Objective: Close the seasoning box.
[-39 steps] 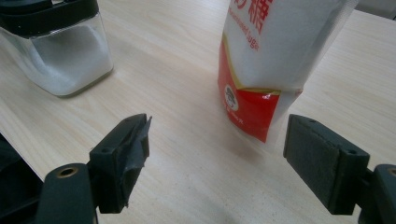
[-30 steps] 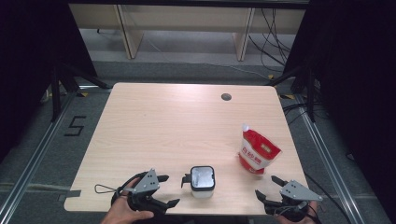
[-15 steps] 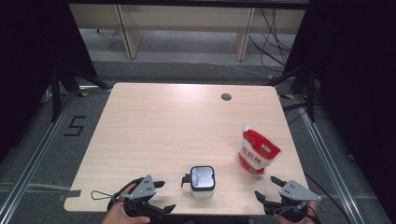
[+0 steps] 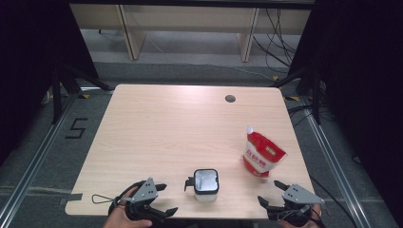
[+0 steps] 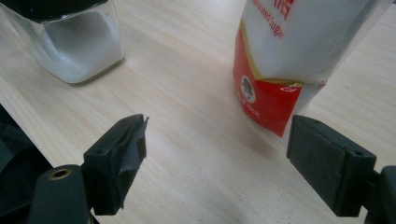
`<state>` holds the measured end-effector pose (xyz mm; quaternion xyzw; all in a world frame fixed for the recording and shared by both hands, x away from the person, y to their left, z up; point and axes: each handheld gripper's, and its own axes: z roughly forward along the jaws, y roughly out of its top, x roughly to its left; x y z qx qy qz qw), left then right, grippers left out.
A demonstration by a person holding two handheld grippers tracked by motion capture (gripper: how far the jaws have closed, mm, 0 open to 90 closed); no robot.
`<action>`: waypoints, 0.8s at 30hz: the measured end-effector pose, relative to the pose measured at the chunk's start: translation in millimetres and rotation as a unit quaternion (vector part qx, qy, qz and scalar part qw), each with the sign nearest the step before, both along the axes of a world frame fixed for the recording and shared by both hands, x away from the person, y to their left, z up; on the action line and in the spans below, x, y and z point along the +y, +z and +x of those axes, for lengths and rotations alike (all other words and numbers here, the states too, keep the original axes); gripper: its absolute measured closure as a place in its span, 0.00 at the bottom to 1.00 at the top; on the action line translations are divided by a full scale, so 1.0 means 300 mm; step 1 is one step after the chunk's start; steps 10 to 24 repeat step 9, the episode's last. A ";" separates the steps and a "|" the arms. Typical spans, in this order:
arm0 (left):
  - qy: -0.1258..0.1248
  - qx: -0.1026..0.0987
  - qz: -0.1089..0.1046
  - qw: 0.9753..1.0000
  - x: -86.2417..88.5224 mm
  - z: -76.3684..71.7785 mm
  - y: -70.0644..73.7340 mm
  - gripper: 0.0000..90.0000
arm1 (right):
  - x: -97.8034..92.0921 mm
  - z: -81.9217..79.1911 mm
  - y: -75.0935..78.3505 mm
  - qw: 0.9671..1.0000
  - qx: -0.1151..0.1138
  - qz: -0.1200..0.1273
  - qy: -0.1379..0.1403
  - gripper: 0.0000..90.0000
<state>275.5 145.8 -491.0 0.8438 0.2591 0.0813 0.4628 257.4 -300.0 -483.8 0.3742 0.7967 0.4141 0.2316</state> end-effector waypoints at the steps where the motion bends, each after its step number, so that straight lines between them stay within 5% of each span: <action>1: 0.001 0.001 0.002 1.000 0.001 0.000 0.001 0.17 | -0.001 0.002 -0.001 1.000 -0.005 -0.005 0.001 0.23; 24: 0.003 0.002 -0.001 1.000 0.002 0.002 0.000 0.17 | -0.002 0.002 -0.001 1.000 0.000 -0.010 0.002 0.22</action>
